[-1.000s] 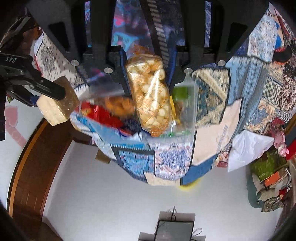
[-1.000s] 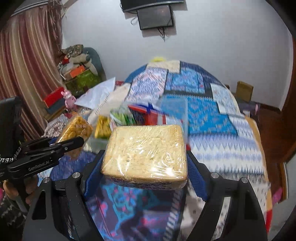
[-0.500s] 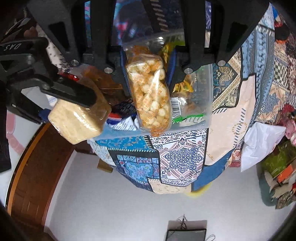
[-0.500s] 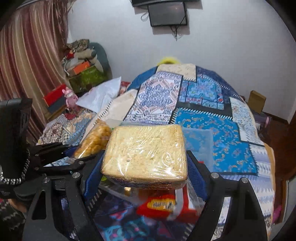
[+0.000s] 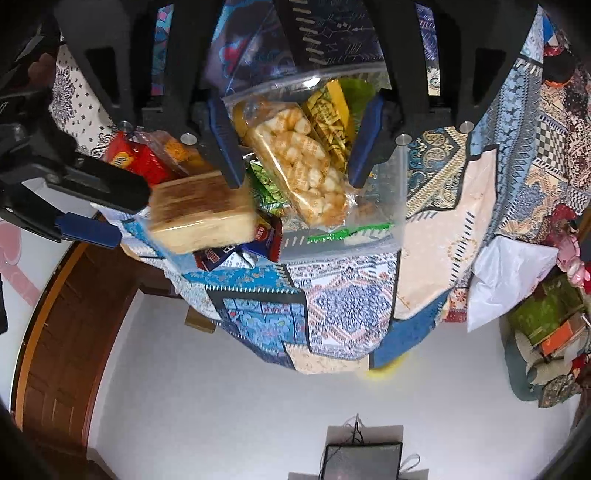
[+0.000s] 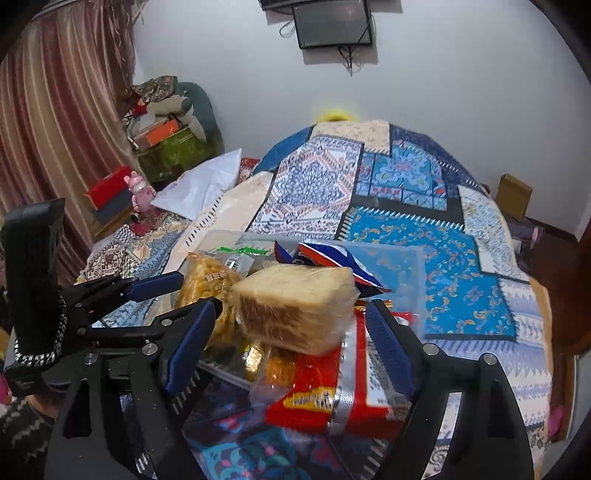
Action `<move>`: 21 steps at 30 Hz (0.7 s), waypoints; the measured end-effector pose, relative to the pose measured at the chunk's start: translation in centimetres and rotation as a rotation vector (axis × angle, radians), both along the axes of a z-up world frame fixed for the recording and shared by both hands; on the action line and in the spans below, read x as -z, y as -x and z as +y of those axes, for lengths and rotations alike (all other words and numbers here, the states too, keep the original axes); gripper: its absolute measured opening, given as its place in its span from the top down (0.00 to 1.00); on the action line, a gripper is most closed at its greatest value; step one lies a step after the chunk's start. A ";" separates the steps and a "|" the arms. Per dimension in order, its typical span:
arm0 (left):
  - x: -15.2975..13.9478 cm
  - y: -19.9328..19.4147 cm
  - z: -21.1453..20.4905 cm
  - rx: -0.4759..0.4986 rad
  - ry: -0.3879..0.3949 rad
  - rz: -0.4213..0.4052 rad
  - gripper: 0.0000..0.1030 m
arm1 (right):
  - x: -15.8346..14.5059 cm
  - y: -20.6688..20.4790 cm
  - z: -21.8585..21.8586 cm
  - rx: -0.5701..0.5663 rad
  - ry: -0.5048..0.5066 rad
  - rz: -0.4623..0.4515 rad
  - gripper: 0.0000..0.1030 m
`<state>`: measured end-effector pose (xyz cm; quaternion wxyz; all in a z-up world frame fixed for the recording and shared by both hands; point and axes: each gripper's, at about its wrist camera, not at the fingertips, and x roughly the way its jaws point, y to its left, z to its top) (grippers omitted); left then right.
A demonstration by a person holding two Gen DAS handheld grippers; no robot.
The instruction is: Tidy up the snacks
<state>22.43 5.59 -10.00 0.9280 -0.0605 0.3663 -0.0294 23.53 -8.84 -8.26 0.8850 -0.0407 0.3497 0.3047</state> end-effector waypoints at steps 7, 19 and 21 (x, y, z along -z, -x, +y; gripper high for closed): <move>-5.0 4.6 -0.7 -0.018 -0.018 -0.132 0.44 | -3.1 3.3 -1.9 0.007 -0.046 -0.068 0.21; -13.4 16.4 -3.6 -0.045 -0.056 -0.408 0.19 | -9.9 11.9 -6.7 0.058 -0.161 -0.250 0.13; -14.1 17.9 -3.9 -0.057 -0.056 -0.445 0.09 | -10.5 13.3 -7.2 0.069 -0.180 -0.279 0.00</move>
